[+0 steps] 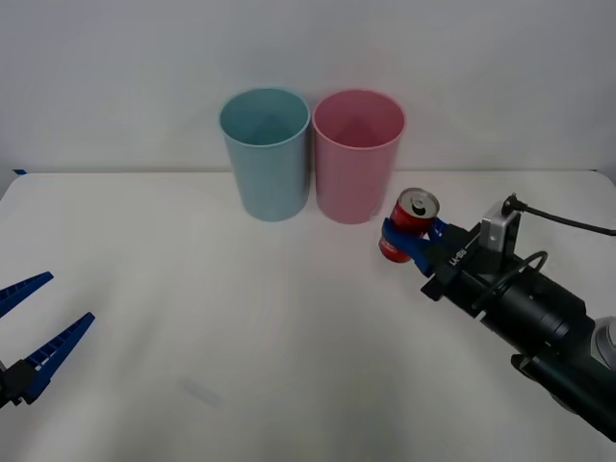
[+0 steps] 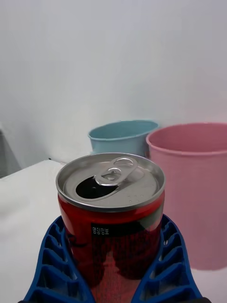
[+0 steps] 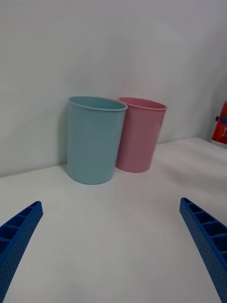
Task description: Grasp the object on the table and drop it into the matching bin: aluminum can to the light blue bin, PET bottle to the pink bin.
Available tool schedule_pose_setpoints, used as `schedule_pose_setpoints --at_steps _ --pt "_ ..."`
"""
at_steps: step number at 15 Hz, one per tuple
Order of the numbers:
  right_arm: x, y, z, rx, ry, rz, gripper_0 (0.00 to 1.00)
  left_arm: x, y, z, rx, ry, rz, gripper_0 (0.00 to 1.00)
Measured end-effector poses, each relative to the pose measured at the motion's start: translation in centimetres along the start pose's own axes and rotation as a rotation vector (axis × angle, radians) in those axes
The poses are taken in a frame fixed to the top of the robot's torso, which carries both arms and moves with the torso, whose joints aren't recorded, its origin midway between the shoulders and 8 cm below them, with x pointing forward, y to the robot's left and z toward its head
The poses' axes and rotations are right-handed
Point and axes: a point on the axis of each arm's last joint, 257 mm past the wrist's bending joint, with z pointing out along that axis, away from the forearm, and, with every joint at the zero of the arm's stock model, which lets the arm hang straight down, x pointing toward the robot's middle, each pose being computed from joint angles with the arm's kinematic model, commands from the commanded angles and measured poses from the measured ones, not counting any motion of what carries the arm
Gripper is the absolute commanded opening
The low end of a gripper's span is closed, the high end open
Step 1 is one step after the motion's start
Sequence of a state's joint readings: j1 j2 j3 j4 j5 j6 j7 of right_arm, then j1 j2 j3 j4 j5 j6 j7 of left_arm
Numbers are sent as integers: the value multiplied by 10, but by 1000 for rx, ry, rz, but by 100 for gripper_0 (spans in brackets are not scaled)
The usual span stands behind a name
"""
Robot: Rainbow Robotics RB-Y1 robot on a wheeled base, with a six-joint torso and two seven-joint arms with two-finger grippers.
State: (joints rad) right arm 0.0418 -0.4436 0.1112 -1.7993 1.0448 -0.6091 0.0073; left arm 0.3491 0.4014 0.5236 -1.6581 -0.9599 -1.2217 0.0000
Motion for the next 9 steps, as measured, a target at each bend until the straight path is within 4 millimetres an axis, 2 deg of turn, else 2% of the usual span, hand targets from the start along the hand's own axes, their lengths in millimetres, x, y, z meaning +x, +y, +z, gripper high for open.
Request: schedule_pose_setpoints --at_steps 7,9 --pt "-49 7 40 -97 -49 -55 0 0 0 0 0 0 0 100" --pt "-60 10 58 -119 -58 -40 0 0 0 0 0 0 0 100"
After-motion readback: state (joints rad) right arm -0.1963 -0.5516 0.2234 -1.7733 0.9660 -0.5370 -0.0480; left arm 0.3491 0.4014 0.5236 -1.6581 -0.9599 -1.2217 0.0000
